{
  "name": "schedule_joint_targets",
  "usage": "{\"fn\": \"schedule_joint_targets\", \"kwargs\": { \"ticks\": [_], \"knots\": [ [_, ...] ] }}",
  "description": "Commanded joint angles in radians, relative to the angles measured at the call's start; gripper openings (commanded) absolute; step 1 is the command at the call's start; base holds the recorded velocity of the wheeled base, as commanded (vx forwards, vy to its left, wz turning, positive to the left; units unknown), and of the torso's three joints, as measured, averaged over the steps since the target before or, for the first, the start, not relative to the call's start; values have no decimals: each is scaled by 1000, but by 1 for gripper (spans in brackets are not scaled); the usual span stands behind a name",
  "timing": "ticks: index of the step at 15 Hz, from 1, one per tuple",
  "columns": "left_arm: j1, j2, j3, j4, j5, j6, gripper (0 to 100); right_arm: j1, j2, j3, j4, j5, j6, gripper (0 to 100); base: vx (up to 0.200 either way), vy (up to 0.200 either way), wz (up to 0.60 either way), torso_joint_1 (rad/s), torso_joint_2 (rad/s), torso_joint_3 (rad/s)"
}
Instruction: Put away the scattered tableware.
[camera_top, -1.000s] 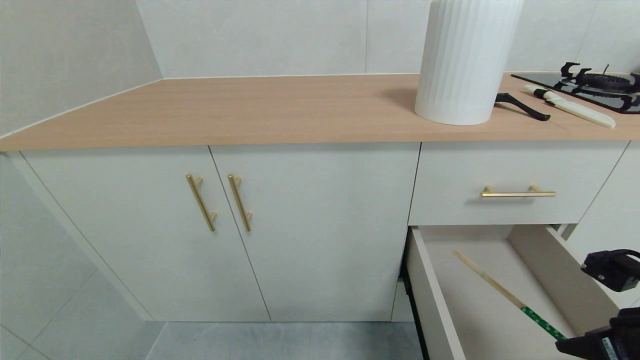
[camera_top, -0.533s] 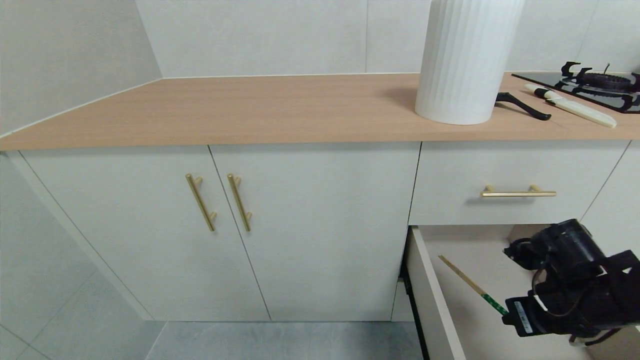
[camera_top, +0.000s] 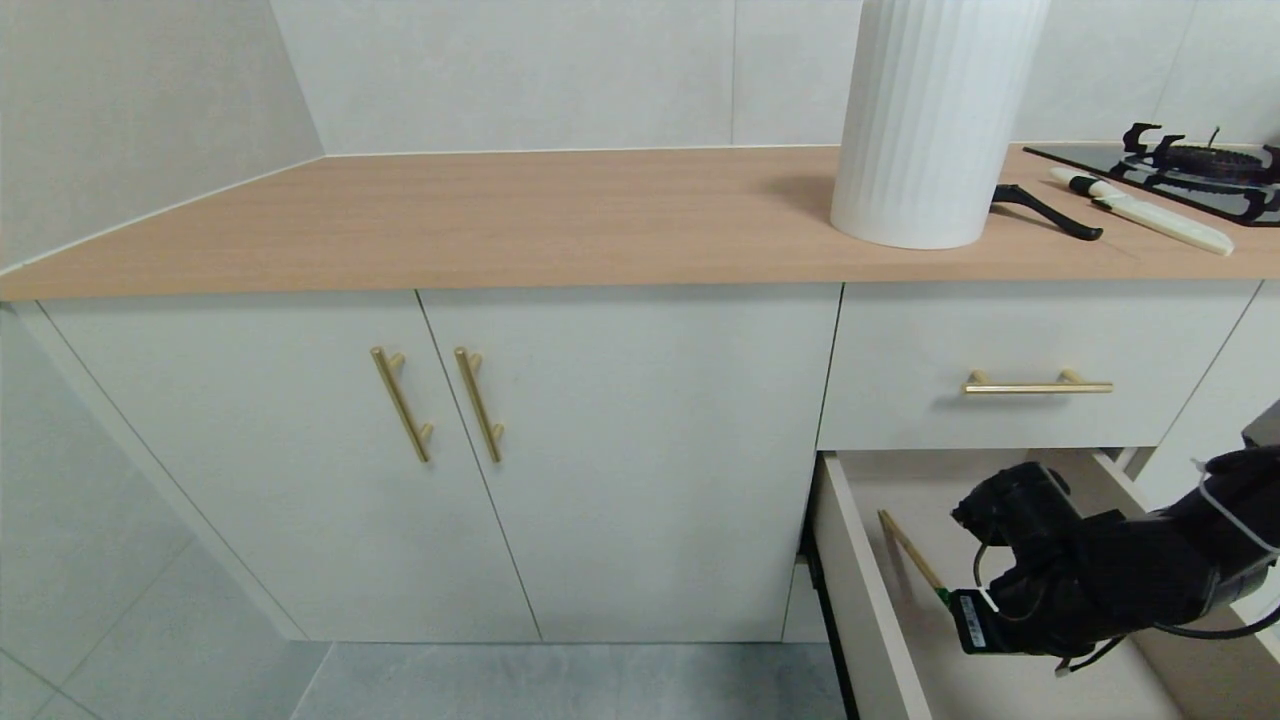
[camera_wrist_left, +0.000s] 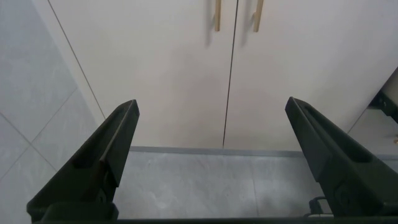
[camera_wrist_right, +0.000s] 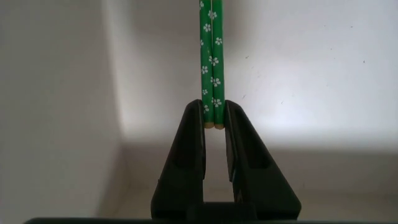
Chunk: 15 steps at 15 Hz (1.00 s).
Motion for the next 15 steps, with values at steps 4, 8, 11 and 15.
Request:
{"fn": "schedule_joint_targets", "kwargs": {
  "ticks": [4,8,11,15],
  "knots": [
    [0,1,0,0,0,0,100,0,106,1,-60,-5,0,0,0,0,0,0,0,0],
    [0,1,0,0,0,0,100,0,111,1,-70,-5,0,0,0,0,0,0,0,0],
    [0,1,0,0,0,0,100,1,114,1,-72,-7,0,100,0,0,0,0,0,0],
    [0,1,0,0,0,0,100,6,94,10,-70,-20,0,100,0,0,0,0,0,0]
  ]
}}
